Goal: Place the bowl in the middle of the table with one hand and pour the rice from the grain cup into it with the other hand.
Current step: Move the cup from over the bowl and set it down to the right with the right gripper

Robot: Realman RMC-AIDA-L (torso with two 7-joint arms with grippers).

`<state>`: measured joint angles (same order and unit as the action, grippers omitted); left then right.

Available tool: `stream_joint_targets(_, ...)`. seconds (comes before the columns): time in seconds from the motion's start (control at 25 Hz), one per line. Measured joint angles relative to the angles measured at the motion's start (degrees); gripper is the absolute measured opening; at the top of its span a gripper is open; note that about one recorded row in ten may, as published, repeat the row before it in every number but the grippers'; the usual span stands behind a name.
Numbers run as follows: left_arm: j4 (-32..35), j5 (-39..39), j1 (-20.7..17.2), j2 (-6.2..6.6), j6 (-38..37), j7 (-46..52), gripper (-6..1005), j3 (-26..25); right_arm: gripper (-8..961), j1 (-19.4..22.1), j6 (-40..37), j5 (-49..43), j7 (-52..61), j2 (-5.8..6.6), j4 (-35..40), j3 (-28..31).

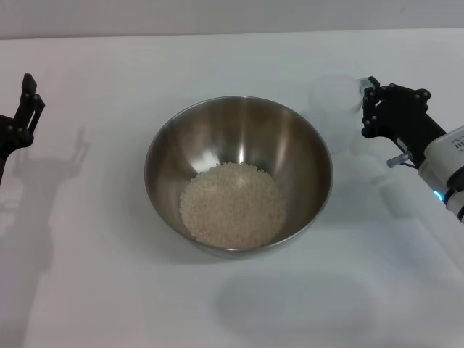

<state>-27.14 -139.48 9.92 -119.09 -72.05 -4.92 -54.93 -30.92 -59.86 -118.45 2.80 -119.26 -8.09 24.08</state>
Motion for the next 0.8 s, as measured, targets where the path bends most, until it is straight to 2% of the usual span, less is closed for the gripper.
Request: stream_joint_targets(0.8, 0.1, 0.0, 0.0, 0.0, 0.0, 0.0, 829, 0.1, 31, -1.8, 3.8, -2.8, -0.2, -0.07, -0.4, -0.7)
